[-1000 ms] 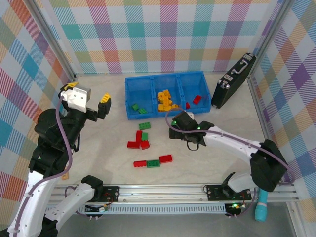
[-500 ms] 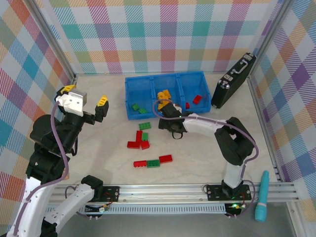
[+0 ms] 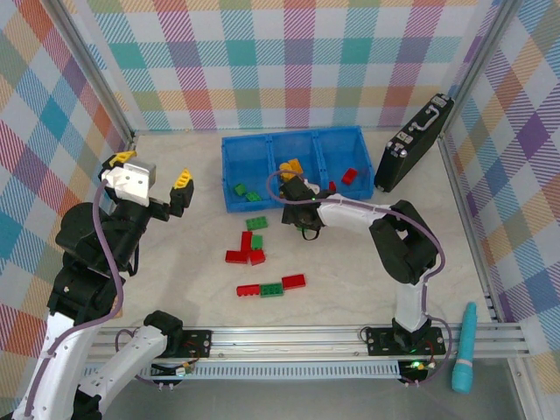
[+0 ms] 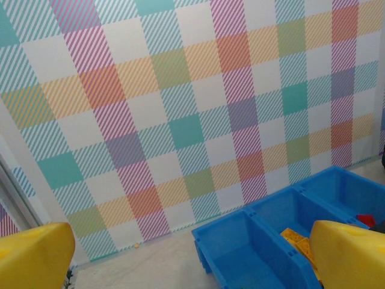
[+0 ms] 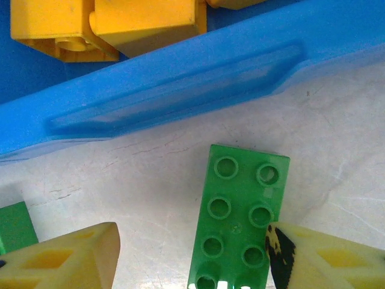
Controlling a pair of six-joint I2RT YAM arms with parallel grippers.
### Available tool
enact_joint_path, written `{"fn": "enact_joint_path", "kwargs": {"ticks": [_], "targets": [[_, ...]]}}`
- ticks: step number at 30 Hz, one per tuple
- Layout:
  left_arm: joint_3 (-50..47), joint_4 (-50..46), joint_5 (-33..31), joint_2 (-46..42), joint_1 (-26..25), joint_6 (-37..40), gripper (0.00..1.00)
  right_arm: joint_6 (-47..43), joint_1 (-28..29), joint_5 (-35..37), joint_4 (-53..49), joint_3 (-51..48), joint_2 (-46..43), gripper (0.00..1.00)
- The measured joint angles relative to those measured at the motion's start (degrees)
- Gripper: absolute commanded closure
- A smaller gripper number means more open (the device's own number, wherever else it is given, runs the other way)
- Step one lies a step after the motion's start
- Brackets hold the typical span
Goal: Sort the legos into containers by color
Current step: Pick up the lego from the center of the table.
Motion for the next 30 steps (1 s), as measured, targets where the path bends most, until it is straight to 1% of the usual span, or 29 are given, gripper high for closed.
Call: {"fn": "enact_joint_path", "kwargs": {"ticks": [4,11,13,18,23,30], "targets": [[0.0,0.0,0.0,0.0,0.0,0.0,0.00,0.0,0.0,1.1,-1.1,0.0,0.0,0.38],[0.0,0.1,0.0,0.0,0.0,0.0,0.00,-0.1,-0.5,2.8,-5.4,-1.3,0.0,0.38],[0.0,0.1,0.0,0.0,0.0,0.0,0.00,-0.2,-0.8,2.9,-6.1,-1.3,0.0,0.40],[0.0,0.1,0.0,0.0,0.0,0.0,0.00,-0.8,-1.5,3.0,-6.3,-1.3,0.1,0.53],[0.0,0.1,0.0,0.2,0.0,0.0,0.00,-1.9,-2.5,2.8,-6.2,-1.3,1.4,0.61],[0.0,0.2,0.0,0.8,0.0,0.0,0.00,-4.1,-3.8,2.1,-6.0,-0.8,1.6,0.76]]}}
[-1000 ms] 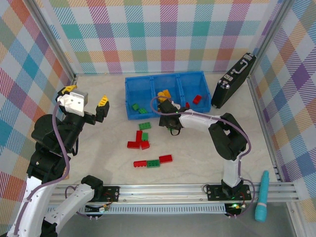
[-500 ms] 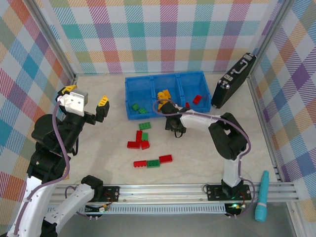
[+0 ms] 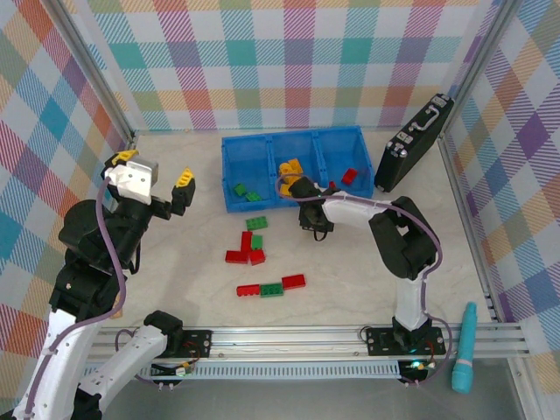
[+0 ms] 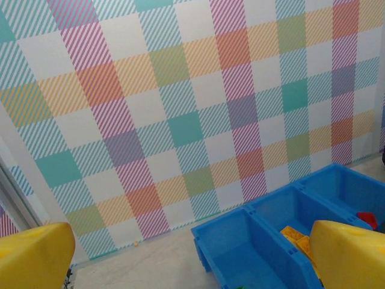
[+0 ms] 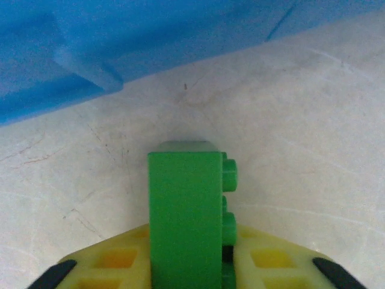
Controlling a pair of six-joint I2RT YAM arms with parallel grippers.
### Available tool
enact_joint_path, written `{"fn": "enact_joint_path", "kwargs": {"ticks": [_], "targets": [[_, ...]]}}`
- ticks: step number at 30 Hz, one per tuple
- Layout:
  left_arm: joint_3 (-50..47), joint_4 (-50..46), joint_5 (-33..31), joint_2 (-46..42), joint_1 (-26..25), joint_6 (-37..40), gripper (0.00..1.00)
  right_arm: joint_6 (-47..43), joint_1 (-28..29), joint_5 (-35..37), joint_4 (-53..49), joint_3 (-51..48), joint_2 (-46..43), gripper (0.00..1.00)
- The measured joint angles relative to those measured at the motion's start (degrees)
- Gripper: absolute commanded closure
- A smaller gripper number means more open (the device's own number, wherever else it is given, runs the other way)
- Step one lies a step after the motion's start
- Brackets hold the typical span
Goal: Sort the legos into containers by color
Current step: Pick up the lego from the center of the table, then place the lego in the container.
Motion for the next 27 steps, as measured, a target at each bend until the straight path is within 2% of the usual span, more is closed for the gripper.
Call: {"fn": "enact_joint_path", "kwargs": {"ticks": [6,10,18,22,27], "targets": [[0.0,0.0,-0.2,0.1,0.0,0.2,0.00,-4.5,-0.1,-1.1,-1.4,0.9,-0.1,0.81],[0.0,0.0,-0.5,0.3,0.0,0.5,0.00,-9.8,1.2,-1.2,-5.7,4.0,-2.0,0.82],[0.0,0.0,-1.7,1.6,0.0,1.5,0.00,-23.3,6.2,-1.7,-8.2,23.0,-5.0,0.81],[0.0,0.0,-2.2,2.6,0.0,1.7,0.00,-30.6,7.6,-2.5,-6.5,33.0,-1.0,0.81],[0.0,-0.1,-3.0,3.8,0.0,1.9,0.00,-37.4,7.7,-4.2,-5.1,44.0,10.4,0.80]]}}
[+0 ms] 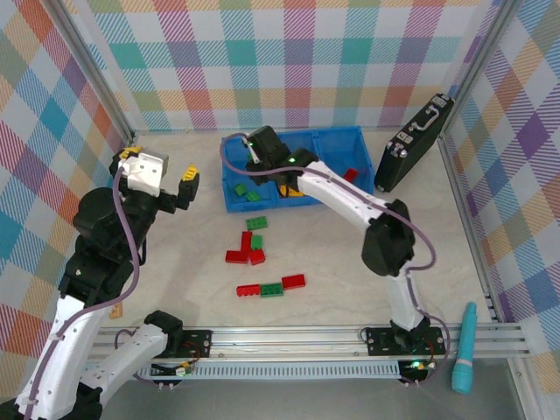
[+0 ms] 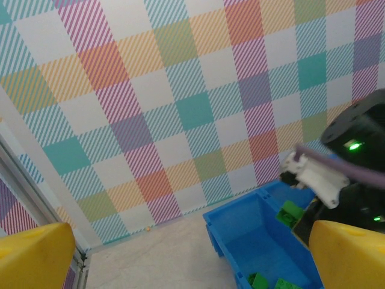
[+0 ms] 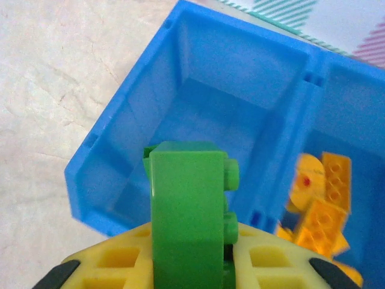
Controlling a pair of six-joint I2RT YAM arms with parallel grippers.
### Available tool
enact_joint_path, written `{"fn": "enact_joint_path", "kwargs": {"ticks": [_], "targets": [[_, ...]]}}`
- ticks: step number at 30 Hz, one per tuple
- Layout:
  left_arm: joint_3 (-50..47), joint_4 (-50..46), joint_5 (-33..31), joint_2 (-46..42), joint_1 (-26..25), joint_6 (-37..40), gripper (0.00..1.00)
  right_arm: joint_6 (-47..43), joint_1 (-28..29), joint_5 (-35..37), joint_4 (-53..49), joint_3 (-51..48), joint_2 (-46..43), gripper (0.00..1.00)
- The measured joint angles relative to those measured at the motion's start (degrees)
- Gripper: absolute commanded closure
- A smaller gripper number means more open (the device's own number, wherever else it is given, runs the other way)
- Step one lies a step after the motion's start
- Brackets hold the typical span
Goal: Sort the legos into containers by color
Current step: Place the lego in the container.
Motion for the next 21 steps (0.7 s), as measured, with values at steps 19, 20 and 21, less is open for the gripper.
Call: {"fn": "enact_joint_path", "kwargs": {"ticks": [19,20,21], "targets": [[0.0,0.0,0.1,1.8,1.2,0.0,0.00,-7.5,0.0,-3.4,-5.4,16.2,18.2,0.53],[0.0,0.0,0.1,1.8,1.3,0.0,0.00,-7.7,0.0,-3.4,-5.4,15.5,17.9,0.51],[0.0,0.0,0.2,1.8,1.4,0.0,0.00,-7.9,0.0,-3.4,-5.4,14.6,17.5,0.51]]}}
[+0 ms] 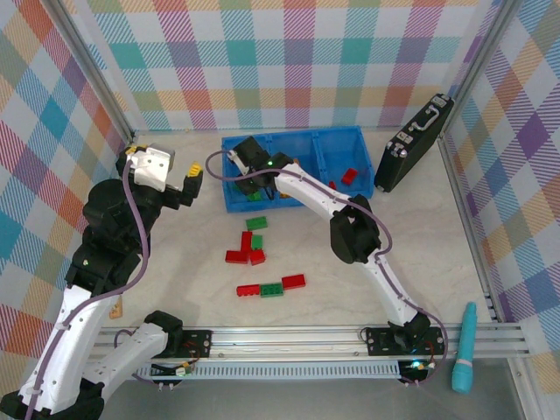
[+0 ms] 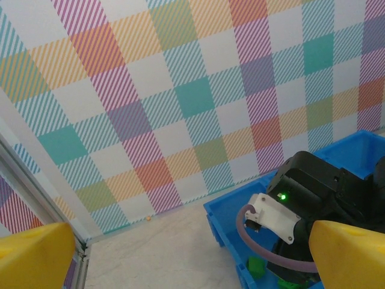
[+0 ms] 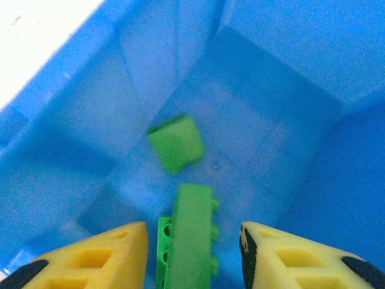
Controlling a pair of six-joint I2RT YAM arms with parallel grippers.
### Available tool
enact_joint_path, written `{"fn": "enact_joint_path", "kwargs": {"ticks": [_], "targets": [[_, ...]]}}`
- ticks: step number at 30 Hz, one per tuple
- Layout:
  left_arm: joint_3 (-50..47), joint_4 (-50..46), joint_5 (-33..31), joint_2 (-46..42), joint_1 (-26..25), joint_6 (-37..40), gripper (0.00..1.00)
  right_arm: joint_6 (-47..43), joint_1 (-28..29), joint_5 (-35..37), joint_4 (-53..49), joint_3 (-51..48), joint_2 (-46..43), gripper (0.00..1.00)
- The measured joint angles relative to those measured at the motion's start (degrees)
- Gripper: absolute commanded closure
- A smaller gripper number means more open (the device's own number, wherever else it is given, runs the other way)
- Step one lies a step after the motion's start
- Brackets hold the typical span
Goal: Sort the legos into containers by color
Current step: Place the lego in the container, then pick up the lego from the bottom-center of the table.
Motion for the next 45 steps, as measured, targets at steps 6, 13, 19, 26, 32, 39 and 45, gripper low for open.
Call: {"fn": "enact_joint_path", "kwargs": {"ticks": [6,13,19,26,32,39,45], "targets": [[0.0,0.0,0.6,0.2,0.3,0.0,0.00,-1.0,0.0,-1.3,-0.9,-10.0,-8.7,0.41],[0.0,-0.2,0.8,0.5,0.5,0.0,0.00,-15.5,-0.1,-10.5,0.9,-41.2,-40.6,0.16],[0.0,-0.2,1.2,0.6,0.5,0.0,0.00,-31.4,-0.1,-19.7,0.8,-62.5,-62.2,0.09],[0.0,-0.2,1.2,1.4,0.7,0.0,0.00,-41.8,1.0,-21.8,1.6,-76.0,-65.6,0.05],[0.0,-0.2,1.2,2.0,1.3,0.0,0.00,-45.2,3.8,-22.3,5.7,-78.6,-60.4,0.05],[-0.2,-0.1,1.4,2.4,2.0,0.0,0.00,-45.6,6.9,-21.5,11.6,-79.4,-54.1,0.06],[-0.8,-0.1,1.4,3.1,2.8,0.0,0.00,-45.5,9.0,-20.5,15.0,-80.3,-50.6,0.09]]}}
